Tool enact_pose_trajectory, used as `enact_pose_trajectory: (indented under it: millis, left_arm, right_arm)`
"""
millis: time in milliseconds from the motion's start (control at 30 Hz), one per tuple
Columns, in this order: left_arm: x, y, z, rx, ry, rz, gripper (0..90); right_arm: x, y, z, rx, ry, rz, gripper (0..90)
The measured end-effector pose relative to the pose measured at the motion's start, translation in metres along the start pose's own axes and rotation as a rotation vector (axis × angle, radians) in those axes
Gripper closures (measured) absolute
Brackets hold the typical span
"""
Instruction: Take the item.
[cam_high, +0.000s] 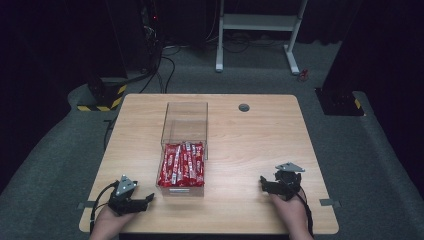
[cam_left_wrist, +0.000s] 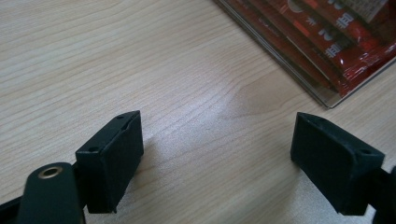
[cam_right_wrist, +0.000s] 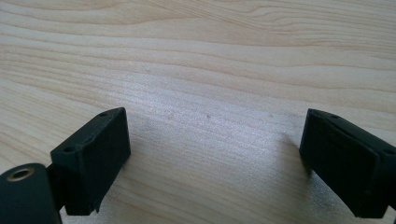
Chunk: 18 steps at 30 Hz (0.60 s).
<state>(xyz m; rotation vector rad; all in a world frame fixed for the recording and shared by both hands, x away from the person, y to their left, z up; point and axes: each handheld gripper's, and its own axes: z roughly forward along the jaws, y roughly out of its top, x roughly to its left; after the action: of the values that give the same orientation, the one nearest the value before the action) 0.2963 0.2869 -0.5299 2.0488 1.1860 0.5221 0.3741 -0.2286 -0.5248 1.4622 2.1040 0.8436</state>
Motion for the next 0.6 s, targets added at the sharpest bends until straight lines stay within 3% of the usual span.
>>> enact_pose_trajectory:
  millis: [600]
  left_arm:
    - [-0.0001, -0.0002, -0.0001, -0.002, -0.007, 0.007, 17.4]
  right_arm:
    - [0.0002, -0.0009, -0.0013, 0.000, 0.002, -0.005, 9.3]
